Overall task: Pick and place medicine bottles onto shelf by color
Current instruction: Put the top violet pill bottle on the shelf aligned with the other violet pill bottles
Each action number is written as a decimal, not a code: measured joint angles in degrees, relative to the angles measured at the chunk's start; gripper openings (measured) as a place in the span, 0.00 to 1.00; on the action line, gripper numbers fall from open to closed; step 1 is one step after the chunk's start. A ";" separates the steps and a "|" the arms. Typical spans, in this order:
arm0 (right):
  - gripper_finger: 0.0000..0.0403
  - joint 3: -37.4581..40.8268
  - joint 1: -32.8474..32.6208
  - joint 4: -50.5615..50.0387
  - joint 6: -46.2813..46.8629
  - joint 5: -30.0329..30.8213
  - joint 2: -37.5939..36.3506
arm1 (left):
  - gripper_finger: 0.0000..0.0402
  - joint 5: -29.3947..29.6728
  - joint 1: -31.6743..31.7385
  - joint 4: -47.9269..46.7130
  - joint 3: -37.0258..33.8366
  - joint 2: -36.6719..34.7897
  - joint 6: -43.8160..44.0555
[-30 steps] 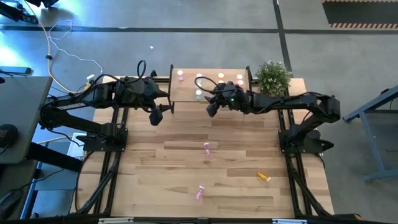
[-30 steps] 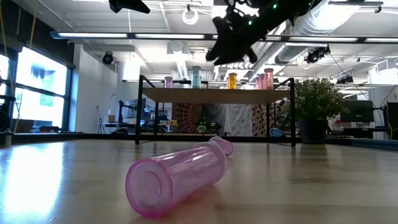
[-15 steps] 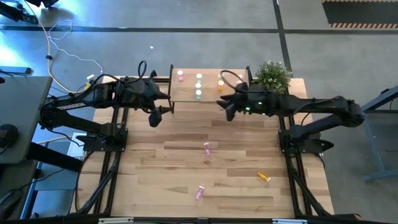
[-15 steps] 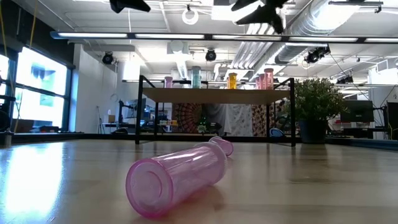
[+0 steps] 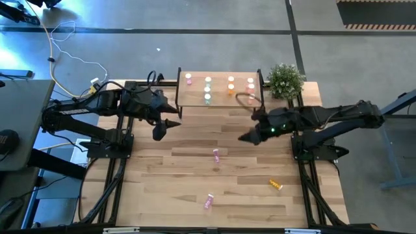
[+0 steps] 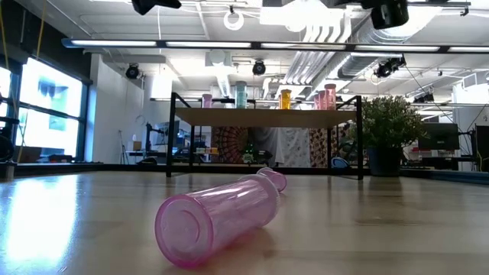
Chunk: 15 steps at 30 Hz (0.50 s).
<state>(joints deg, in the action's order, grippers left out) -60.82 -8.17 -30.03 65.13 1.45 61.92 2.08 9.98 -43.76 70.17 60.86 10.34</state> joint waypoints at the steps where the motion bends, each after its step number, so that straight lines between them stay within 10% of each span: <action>1: 0.39 0.01 -1.03 -0.50 1.44 0.08 0.55 | 0.61 0.05 -0.85 0.20 -0.58 0.00 0.58; 15: 0.39 0.01 -6.90 8.11 6.56 7.13 15.00 | 0.61 9.67 -14.34 1.83 -11.40 0.04 19.02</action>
<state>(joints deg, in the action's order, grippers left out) -60.82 -15.07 -21.92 71.69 8.58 76.92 11.75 -4.36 -41.93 58.77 60.90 29.36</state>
